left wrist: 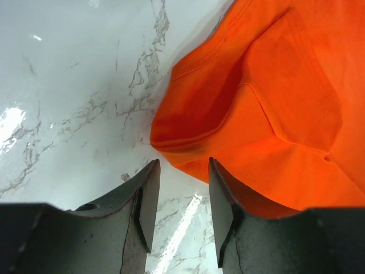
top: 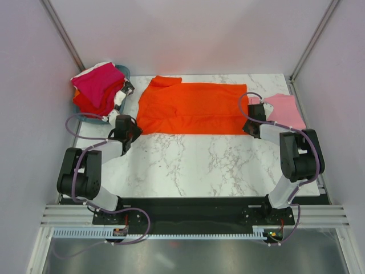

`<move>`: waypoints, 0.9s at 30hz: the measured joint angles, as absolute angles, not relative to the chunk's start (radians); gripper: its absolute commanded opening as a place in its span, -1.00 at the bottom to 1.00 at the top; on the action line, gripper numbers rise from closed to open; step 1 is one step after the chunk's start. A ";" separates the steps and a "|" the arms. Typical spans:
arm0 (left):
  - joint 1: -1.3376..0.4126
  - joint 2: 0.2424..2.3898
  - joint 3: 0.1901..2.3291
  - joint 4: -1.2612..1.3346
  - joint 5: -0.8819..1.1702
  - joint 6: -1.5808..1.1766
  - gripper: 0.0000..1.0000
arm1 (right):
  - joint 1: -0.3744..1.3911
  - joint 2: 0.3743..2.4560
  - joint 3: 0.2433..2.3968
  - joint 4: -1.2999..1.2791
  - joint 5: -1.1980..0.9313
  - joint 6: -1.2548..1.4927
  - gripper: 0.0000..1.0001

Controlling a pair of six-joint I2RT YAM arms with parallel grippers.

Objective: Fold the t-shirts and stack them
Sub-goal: Fold the tshirt

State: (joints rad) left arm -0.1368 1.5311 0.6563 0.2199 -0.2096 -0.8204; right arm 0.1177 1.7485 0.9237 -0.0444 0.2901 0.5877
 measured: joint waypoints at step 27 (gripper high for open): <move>-0.132 1.636 0.683 0.267 -0.303 -0.893 -0.95 | 0.113 1.654 0.849 -0.063 0.294 0.609 -0.75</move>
